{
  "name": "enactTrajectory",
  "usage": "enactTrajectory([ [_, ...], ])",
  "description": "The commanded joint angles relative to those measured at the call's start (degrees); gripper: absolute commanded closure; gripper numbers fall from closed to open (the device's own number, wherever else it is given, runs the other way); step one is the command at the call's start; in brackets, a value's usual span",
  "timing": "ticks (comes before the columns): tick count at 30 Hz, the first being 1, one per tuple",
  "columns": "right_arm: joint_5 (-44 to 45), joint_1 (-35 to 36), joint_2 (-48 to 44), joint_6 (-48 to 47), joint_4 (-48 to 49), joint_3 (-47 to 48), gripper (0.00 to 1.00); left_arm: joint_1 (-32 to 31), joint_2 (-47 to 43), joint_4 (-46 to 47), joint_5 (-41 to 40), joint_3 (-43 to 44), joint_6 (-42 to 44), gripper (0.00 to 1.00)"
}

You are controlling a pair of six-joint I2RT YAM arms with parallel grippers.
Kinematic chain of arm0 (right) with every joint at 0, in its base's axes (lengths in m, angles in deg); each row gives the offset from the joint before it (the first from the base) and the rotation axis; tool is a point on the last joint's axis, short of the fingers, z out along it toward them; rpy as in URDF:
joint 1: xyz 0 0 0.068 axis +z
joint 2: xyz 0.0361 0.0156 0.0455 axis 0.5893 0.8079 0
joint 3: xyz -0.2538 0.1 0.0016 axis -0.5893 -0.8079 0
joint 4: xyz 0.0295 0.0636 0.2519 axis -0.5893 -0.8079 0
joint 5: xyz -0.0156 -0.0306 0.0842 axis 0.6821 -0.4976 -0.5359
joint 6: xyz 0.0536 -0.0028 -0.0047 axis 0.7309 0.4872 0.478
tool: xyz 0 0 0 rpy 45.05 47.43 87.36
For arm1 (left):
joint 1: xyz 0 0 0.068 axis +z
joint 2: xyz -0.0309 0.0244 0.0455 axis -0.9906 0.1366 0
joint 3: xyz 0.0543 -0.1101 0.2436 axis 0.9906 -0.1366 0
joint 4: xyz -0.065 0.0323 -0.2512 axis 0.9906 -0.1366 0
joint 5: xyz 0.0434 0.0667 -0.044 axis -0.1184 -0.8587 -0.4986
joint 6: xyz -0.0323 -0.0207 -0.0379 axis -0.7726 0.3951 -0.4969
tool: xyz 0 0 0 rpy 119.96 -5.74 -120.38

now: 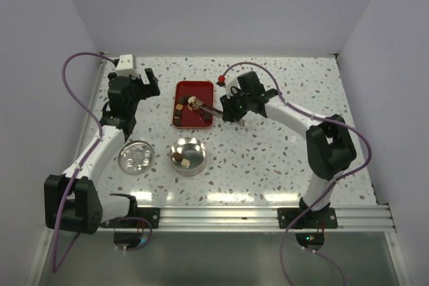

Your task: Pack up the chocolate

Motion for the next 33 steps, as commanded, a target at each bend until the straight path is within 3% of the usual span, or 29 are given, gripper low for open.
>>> enactTrajectory([
  [1, -0.44, -0.25, 0.07, -0.92, 0.15, 3.02, 0.76, -0.20, -0.05, 1.01, -0.64, 1.15, -0.17, 0.00],
  [21, -6.06, -0.25, -13.27, 1.54, -6.26, 3.82, 0.80, -0.20, 0.04, 0.05, -0.64, 1.85, -0.34, 0.00],
  [33, -15.12, 1.77, -23.83, 5.06, -11.36, -2.95, 0.80, -0.20, 0.48, 0.31, -0.99, 2.03, 0.10, 0.00],
])
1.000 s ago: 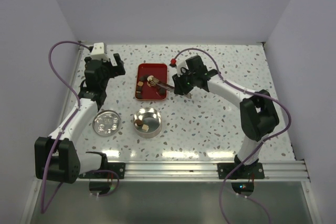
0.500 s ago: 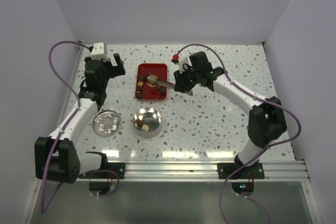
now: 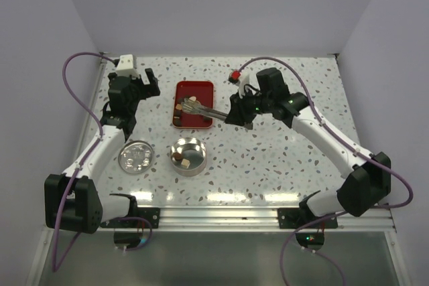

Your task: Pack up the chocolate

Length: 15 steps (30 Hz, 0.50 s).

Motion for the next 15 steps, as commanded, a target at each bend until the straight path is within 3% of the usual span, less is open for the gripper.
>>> enactTrajectory([
  [1, -4.10, 1.32, -3.83, 1.78, -2.10, -1.53, 0.80, -0.20, 0.24, 0.38, -0.90, 2.12, 0.07, 0.00],
  [15, -5.86, 5.18, -7.00, 4.07, -9.65, -4.87, 0.80, -0.20, 0.85, 0.02, -0.64, 2.29, -0.01, 0.00],
])
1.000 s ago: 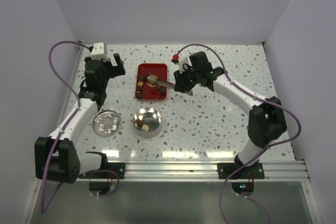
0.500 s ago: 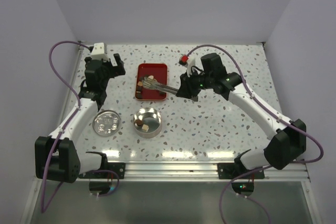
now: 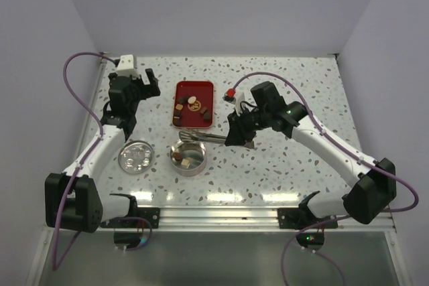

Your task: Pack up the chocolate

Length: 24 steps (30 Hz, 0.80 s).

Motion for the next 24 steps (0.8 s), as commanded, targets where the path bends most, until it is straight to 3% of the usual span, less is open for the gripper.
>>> enactTrajectory([
  [1, -2.06, 0.22, -2.67, 1.20, -1.92, 0.00, 0.80, -0.20, 0.61, 0.05, -0.55, 2.36, -0.01, 0.00],
  [11, -2.50, 0.49, -2.50, 0.50, -3.68, 0.00, 0.66, -0.20, 0.79, 0.05, -0.73, 2.36, 0.07, 0.00],
  [24, -1.79, 0.57, -2.32, 0.32, -3.77, 0.35, 0.62, -0.20, 0.79, -0.04, -0.90, 2.36, 0.16, 0.00],
])
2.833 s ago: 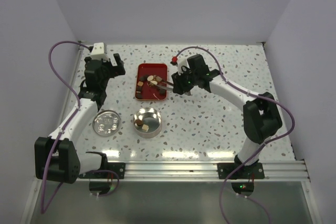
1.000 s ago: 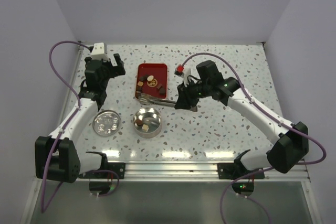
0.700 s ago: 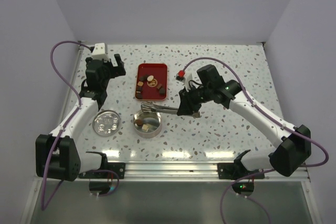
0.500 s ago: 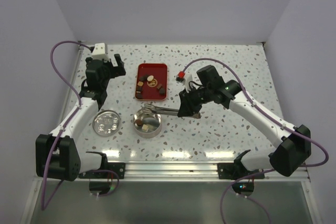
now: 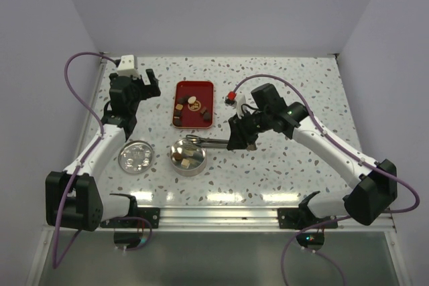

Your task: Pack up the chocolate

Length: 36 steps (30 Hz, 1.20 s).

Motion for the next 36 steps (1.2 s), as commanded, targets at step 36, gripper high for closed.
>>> enactTrajectory([
  [36, 11.12, -5.51, 12.54, -2.27, 13.11, 11.18, 0.63, -0.20, 0.77, 0.16, -0.97, 2.27, 0.16, 0.00],
])
